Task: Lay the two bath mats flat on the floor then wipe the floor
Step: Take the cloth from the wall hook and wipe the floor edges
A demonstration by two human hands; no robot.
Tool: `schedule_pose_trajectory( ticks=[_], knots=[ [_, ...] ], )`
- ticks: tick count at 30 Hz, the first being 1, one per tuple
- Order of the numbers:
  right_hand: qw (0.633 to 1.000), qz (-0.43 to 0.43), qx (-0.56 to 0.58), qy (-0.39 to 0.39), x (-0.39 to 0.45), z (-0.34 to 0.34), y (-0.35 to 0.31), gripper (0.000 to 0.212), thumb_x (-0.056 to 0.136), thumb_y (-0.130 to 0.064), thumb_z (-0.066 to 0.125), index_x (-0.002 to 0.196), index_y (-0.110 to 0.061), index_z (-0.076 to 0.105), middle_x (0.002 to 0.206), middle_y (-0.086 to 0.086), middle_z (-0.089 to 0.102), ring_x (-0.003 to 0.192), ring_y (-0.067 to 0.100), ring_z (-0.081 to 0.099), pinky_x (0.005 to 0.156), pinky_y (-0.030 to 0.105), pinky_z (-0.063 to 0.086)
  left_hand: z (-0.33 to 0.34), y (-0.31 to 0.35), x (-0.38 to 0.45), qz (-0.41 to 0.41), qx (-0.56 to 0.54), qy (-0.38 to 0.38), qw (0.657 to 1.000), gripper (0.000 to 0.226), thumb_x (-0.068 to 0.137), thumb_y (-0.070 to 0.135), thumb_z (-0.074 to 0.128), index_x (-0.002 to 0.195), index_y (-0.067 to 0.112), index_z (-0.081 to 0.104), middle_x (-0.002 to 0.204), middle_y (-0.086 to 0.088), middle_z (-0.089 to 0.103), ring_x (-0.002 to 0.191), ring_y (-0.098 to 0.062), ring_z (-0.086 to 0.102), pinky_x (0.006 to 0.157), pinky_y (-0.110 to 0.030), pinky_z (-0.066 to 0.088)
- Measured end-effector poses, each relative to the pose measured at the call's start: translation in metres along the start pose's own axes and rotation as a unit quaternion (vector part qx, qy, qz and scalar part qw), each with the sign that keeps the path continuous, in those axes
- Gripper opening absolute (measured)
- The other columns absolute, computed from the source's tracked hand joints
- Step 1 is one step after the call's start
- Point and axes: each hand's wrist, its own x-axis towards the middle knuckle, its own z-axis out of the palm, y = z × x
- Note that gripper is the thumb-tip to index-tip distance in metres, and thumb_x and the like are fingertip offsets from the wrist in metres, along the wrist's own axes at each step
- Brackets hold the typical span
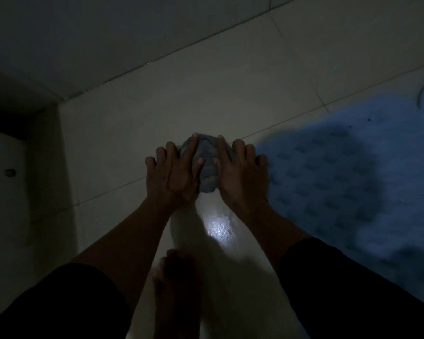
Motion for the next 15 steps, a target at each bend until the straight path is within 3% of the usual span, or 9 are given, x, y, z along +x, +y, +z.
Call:
schedule_pose_trajectory(
  ticks=[5,15],
  knots=[
    [0.998,0.060,-0.010,-0.002,0.023,0.004,0.003,0.047,0.102,-0.042,0.037,0.143,-0.021,0.046,0.115,0.009,0.057,0.099,0.030,0.053,0.076,0.042,0.036,-0.001,0.001,0.040,0.072,0.022,0.042,0.996,0.060,0.103,0.055,0.024,0.158,0.029,0.023,0.112,-0.012,0.050,0.094,-0.030,0.047,0.079,-0.042,0.033],
    [0.983,0.151,-0.091,0.058,0.064,0.018,0.037,0.044,0.101,-0.043,0.039,0.135,-0.020,0.056,0.099,0.008,0.062,0.082,0.028,0.056,0.070,0.038,0.035,-0.007,0.034,0.119,0.183,0.012,0.053,0.982,0.060,0.104,0.055,0.024,0.159,0.030,0.021,0.110,-0.014,0.049,0.094,-0.032,0.047,0.081,-0.045,0.034]
  ],
)
